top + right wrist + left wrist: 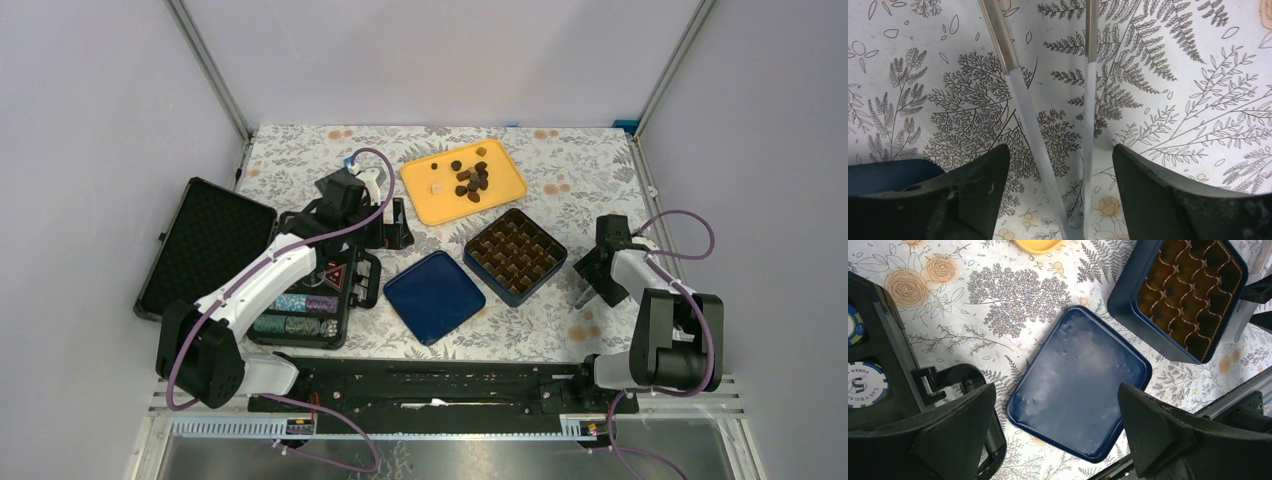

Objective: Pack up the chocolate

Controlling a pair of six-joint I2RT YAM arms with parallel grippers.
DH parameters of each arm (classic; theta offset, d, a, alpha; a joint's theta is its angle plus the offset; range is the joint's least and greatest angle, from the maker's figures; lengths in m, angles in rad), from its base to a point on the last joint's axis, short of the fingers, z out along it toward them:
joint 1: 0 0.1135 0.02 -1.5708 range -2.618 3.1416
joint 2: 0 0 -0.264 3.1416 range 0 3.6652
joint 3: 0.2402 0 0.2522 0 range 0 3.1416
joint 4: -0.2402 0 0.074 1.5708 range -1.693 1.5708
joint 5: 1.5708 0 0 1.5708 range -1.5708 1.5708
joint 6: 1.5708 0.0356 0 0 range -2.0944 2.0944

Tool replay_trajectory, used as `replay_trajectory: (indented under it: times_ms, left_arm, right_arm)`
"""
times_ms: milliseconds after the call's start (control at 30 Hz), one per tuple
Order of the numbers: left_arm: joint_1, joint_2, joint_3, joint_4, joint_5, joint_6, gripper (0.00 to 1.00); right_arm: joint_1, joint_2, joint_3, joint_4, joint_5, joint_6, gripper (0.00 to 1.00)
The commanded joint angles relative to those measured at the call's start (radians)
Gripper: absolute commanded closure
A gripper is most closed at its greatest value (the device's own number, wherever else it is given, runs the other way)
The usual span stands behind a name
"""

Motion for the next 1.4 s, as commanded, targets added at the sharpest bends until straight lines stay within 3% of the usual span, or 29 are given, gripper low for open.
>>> replay_trajectory:
  times_ms: [0,133,467,733,933,1067,1267,1300,1333,1367]
  left_arm:
    - [0.002,-0.018,0.010,0.022,-0.025,0.001,0.01]
    - [0.002,-0.019,0.013,0.022,-0.055,0.000,0.01]
    - [0.002,-0.020,0.039,0.001,-0.077,-0.008,0.01]
    - [0.002,0.009,0.055,0.001,-0.060,-0.018,0.01]
    - [0.002,0.020,0.067,0.001,-0.042,-0.029,0.01]
    - [0.002,0.017,0.066,0.001,-0.040,-0.039,0.01]
    - [0.002,0.019,0.068,0.001,-0.032,-0.037,0.01]
    - [0.002,0.022,0.069,0.001,-0.029,-0.034,0.01]
    - [0.002,0.025,0.070,0.001,-0.027,-0.032,0.01]
    - [0.002,0.025,0.071,0.001,-0.026,-0.032,0.01]
  right_arm:
    - [-0.003,0.048,0.030,0.054,0.004,-0.024,0.22]
    - [-0.003,0.114,0.061,0.076,0.008,-0.072,0.32]
    - [-0.002,0.307,0.189,0.144,-0.077,-0.282,0.43]
    - [0.008,0.496,0.364,0.163,-0.140,-0.454,0.34]
    - [0.117,0.627,0.525,0.103,-0.054,-0.570,0.27]
    - [0.211,0.643,0.541,0.098,-0.026,-0.610,0.25]
    - [0.230,0.626,0.538,0.022,-0.050,-0.590,0.26]
    - [0.231,0.619,0.536,0.008,-0.055,-0.580,0.22]
    - [0.233,0.611,0.529,-0.004,-0.055,-0.571,0.10]
    - [0.234,0.601,0.521,-0.015,-0.053,-0.562,0.05]
